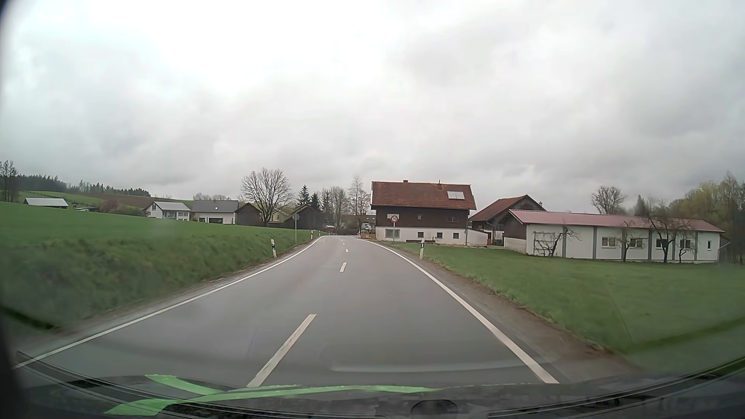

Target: Follow the waypoints while adhering to traffic rules and regulations

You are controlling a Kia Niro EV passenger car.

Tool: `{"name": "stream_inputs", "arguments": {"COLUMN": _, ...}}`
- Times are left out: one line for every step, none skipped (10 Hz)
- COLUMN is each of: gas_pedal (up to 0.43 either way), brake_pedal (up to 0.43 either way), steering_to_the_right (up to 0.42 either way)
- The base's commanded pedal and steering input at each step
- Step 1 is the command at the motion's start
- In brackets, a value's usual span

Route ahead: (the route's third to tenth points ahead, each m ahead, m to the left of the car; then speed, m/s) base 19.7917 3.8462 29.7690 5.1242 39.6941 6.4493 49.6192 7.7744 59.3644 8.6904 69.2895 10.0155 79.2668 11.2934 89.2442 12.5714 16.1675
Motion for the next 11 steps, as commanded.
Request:
{"name": "stream_inputs", "arguments": {"gas_pedal": 0.000, "brake_pedal": 0.152, "steering_to_the_right": -0.018}}
{"name": "stream_inputs", "arguments": {"gas_pedal": 0.000, "brake_pedal": 0.159, "steering_to_the_right": -0.018}}
{"name": "stream_inputs", "arguments": {"gas_pedal": 0.000, "brake_pedal": 0.159, "steering_to_the_right": -0.018}}
{"name": "stream_inputs", "arguments": {"gas_pedal": 0.000, "brake_pedal": 0.165, "steering_to_the_right": -0.019}}
{"name": "stream_inputs", "arguments": {"gas_pedal": 0.000, "brake_pedal": 0.171, "steering_to_the_right": -0.018}}
{"name": "stream_inputs", "arguments": {"gas_pedal": 0.000, "brake_pedal": 0.171, "steering_to_the_right": -0.018}}
{"name": "stream_inputs", "arguments": {"gas_pedal": 0.000, "brake_pedal": 0.177, "steering_to_the_right": -0.019}}
{"name": "stream_inputs", "arguments": {"gas_pedal": 0.000, "brake_pedal": 0.177, "steering_to_the_right": -0.018}}
{"name": "stream_inputs", "arguments": {"gas_pedal": 0.000, "brake_pedal": 0.177, "steering_to_the_right": -0.018}}
{"name": "stream_inputs", "arguments": {"gas_pedal": 0.000, "brake_pedal": 0.177, "steering_to_the_right": -0.019}}
{"name": "stream_inputs", "arguments": {"gas_pedal": 0.000, "brake_pedal": 0.177, "steering_to_the_right": -0.018}}
